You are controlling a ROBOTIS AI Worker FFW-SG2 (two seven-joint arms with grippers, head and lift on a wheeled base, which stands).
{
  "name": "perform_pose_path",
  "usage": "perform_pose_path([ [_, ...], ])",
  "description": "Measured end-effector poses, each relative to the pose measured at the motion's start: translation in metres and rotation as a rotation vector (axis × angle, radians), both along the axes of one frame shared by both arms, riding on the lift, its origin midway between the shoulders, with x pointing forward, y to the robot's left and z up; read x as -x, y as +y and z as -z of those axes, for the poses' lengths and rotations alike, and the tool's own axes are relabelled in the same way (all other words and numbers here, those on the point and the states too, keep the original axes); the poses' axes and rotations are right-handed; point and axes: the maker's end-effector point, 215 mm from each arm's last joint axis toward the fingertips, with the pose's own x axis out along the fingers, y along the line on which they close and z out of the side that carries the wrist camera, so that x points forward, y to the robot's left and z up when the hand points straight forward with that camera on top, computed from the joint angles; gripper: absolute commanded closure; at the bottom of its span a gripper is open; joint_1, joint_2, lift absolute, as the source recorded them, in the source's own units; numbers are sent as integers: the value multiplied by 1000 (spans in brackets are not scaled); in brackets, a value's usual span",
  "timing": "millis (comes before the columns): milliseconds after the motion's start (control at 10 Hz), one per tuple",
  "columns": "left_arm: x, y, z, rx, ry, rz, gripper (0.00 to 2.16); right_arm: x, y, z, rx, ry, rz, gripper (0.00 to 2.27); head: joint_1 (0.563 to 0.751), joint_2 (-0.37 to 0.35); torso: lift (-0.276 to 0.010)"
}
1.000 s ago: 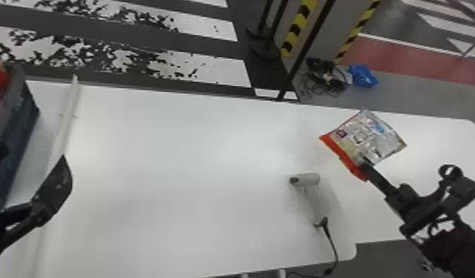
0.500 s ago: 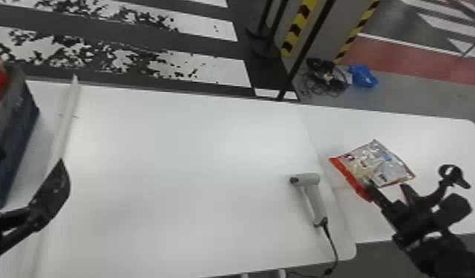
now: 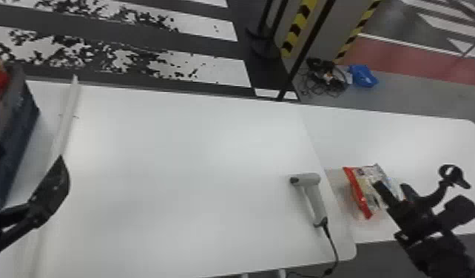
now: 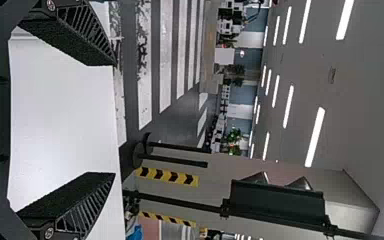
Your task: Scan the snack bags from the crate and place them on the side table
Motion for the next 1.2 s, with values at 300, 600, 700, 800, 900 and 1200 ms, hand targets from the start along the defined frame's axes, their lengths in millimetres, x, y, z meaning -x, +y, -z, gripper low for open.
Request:
perform_pose_path([
  [300,-3,2,0,0,-2,-11,83,0,9,-77,246,-114,14,36,695,-350,-94],
  [600,-7,0,1,4,-3,-21,83,-16,120,-155,460,-259,-157,36,695,-350,-94],
  [700,-7,2,1,3,-3,-29,83,-21,161,-169,490,-295,-222,33,695,-350,-94],
  [800,-7,3,0,2,-4,-37,83,-26,202,-178,517,-326,-284,33,695,-350,-94],
  [900,-8,7,0,0,-8,-54,83,-27,243,-185,546,-358,-346,33,695,-324,-94],
  [1200,-11,17,-3,-6,-34,-106,83,-20,359,-185,614,-442,-526,33,695,-133,-94],
])
